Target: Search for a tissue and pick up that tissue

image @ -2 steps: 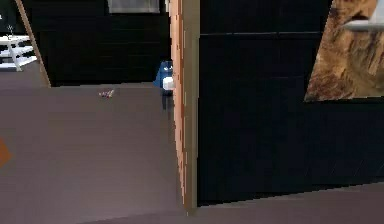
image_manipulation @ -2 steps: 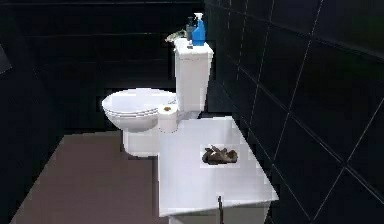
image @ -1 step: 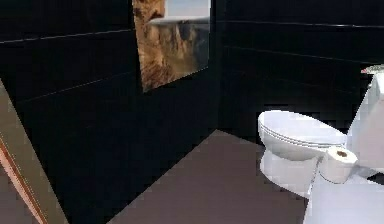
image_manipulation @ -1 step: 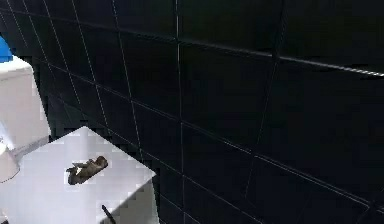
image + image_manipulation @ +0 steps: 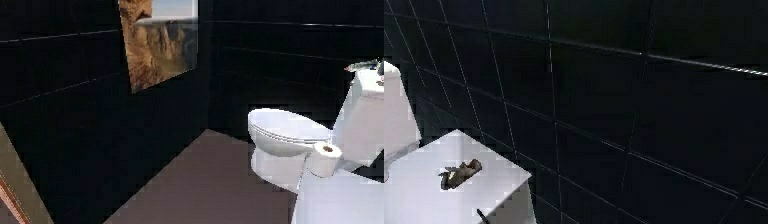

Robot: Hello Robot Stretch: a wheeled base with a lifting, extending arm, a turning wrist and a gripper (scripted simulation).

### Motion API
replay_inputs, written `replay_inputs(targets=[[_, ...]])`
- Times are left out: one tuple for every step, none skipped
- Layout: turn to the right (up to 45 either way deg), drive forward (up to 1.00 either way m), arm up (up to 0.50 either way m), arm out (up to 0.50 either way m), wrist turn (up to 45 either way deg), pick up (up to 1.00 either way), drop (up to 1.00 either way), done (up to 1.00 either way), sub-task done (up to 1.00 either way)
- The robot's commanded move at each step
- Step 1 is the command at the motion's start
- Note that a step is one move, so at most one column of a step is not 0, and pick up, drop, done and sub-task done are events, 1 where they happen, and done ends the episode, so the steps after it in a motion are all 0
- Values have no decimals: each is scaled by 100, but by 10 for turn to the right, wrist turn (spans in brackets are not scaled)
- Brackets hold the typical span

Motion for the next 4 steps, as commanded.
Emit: replay_inputs(targets=[[0,75,0,0,0,0,0,0,0],[0,0,50,0,0,0,0,0,0],[0,0,38,0,0,0,0,0,0],[0,0,0,18,0,0,0,0,0]])
